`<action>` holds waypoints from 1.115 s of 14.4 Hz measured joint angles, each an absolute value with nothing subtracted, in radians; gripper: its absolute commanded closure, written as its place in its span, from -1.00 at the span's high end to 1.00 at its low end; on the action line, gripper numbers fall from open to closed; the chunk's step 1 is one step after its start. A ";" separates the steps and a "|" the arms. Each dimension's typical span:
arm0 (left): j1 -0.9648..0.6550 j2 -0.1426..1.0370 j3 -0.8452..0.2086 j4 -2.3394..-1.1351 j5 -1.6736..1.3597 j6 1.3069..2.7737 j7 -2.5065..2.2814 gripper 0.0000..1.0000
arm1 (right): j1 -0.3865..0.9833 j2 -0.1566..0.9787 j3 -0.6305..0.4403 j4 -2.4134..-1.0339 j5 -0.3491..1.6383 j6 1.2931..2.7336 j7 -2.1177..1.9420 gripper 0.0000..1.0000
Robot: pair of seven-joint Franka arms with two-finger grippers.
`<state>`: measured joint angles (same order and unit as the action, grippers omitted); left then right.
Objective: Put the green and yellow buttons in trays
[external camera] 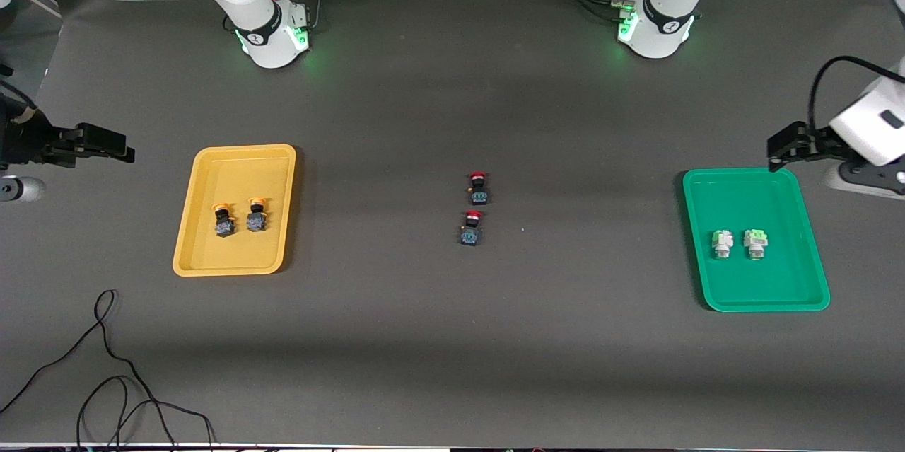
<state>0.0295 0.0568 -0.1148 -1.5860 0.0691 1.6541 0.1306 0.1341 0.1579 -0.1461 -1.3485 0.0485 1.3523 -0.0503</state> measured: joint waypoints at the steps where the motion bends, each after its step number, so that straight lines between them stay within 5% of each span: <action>1: -0.030 0.056 -0.065 -1.586 0.069 1.655 0.120 0.99 | 0.124 0.122 -0.129 -1.401 0.043 1.380 -0.050 0.99; 10: -0.099 0.042 0.004 -1.583 0.028 1.661 -0.059 0.99 | 0.032 -0.167 0.028 -1.837 -0.003 1.684 -0.041 0.99; 16: -0.075 0.041 0.021 -1.583 0.011 1.661 -0.060 0.99 | -0.141 -0.171 0.157 -1.801 -0.003 1.658 -0.040 0.99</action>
<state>-0.0748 0.0411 0.0211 -1.5828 0.0108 1.6610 -0.0597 -0.1415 -0.1714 0.1569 -1.8012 -0.0034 1.6585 -0.0395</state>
